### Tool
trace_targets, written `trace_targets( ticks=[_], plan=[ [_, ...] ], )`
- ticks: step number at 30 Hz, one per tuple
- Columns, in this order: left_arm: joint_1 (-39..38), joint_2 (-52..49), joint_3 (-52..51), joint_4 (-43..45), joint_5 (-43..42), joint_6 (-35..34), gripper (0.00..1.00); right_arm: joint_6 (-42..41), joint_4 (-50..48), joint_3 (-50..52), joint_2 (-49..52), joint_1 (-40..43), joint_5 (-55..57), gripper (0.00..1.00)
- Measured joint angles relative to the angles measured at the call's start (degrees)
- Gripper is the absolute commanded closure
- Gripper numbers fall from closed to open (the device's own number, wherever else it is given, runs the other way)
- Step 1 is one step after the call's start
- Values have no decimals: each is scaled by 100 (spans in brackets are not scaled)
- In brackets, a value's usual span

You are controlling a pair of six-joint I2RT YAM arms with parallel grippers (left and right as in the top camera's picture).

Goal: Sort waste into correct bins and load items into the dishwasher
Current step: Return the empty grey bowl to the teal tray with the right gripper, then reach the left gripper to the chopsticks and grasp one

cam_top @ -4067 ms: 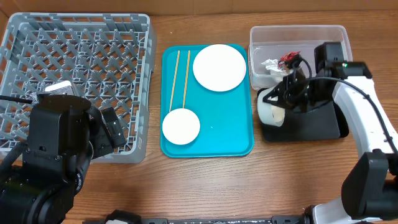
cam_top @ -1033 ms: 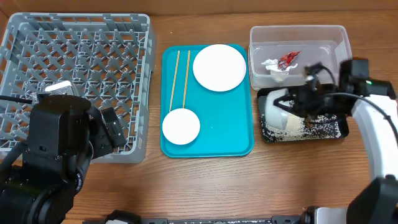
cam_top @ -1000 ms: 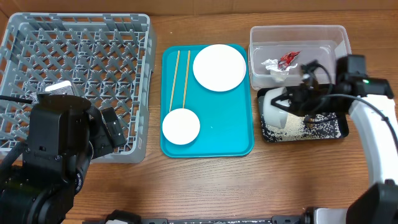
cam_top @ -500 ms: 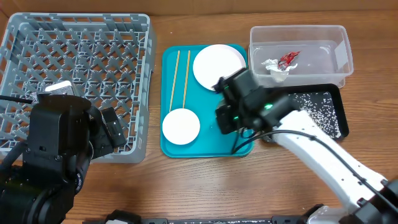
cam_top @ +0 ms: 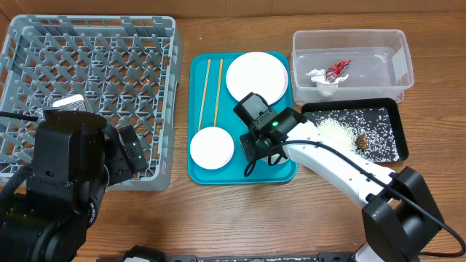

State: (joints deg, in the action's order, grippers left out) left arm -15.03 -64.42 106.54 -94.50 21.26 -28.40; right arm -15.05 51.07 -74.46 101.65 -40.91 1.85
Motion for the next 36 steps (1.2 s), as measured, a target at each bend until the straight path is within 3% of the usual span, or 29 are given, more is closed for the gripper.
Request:
trace_targets(
  ticks=[4, 9, 18, 23, 25, 31, 36],
  plan=[
    [0, 0, 0, 2, -2, 0, 0, -15, 138, -2, -48, 0, 2, 47],
    [0, 0, 0, 0, -2, 0, 0, -155, 173, -168, -431, 72, 0, 29],
    [0, 0, 0, 44, -42, -33, 0, -243, 514, -1388, -1174, 186, 0, 26],
    [0, 0, -4, 286, -455, -177, 0, -603, 815, -1847, -1246, 553, -20, 4],
    [0, 0, -4, 627, -579, -195, 0, -774, 944, -1882, -1314, 815, -7, 0],
    [-81, -352, 7, 1526, -1731, 168, 0, -1290, 1587, -1908, -1469, 2041, -258, 0],
    [-603, -1469, 31, 1506, -2074, 415, 4, -1416, 2015, -1908, -1469, 2677, -516, 0]
  ],
)
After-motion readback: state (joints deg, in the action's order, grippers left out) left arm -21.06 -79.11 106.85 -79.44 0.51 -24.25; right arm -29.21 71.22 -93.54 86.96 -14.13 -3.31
